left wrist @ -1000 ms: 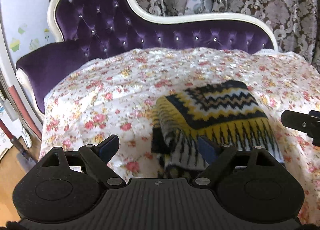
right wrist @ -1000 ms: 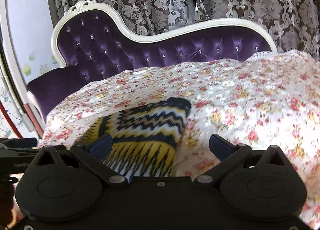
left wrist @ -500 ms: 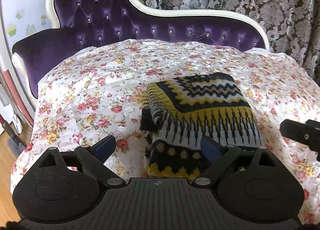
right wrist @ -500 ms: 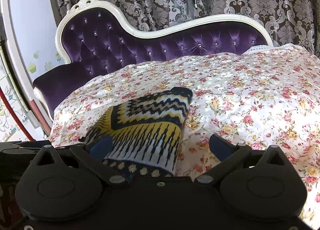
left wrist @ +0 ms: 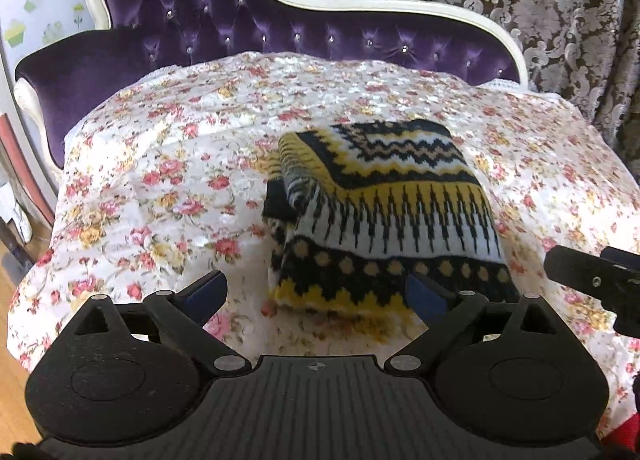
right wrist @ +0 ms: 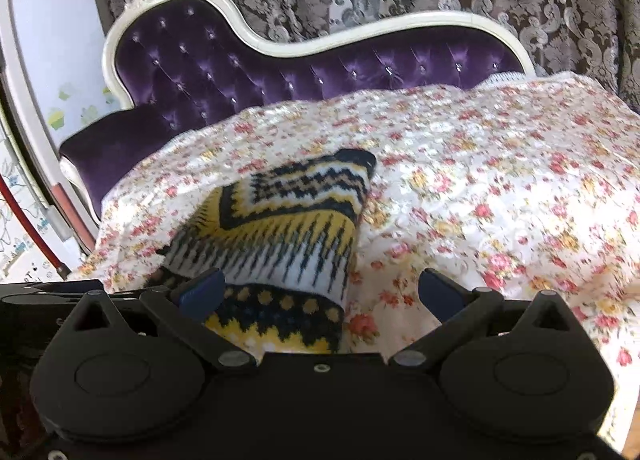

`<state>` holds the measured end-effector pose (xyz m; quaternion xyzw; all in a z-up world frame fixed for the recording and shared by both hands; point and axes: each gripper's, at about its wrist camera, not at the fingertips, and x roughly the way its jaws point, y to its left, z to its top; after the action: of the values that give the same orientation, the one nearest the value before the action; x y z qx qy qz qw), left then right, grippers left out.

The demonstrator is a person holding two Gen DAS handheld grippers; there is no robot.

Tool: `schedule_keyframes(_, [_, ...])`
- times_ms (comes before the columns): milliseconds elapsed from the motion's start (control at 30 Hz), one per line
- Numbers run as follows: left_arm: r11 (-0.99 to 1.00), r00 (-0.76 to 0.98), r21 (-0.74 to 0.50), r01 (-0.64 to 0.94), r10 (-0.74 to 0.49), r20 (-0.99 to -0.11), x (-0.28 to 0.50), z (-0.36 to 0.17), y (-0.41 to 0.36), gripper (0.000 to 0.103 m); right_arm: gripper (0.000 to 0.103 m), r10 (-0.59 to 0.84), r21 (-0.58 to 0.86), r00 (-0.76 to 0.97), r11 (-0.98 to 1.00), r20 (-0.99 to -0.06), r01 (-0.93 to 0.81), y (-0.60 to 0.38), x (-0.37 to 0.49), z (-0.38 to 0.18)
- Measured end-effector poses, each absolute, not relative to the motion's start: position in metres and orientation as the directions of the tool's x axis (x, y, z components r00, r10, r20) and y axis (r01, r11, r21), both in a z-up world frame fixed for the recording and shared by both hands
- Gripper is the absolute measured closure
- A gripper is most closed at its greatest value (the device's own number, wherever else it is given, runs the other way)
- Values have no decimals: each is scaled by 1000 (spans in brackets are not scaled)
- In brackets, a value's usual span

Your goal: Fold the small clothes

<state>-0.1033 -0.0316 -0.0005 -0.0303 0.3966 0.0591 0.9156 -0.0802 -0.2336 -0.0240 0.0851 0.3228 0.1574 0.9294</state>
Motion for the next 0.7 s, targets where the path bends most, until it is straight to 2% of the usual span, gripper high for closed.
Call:
schedule_keyframes(367, [989,641,12,-147,105,-760,-106,-2,-31,6,0,303,234,712,952,-634,-196,-234,-84,-23])
schedule_keyframes(700, [990,639,29,-137,111,-761,-110,2,-36,6,0,325,247,710,945,-625,-216,-231,-88,-20])
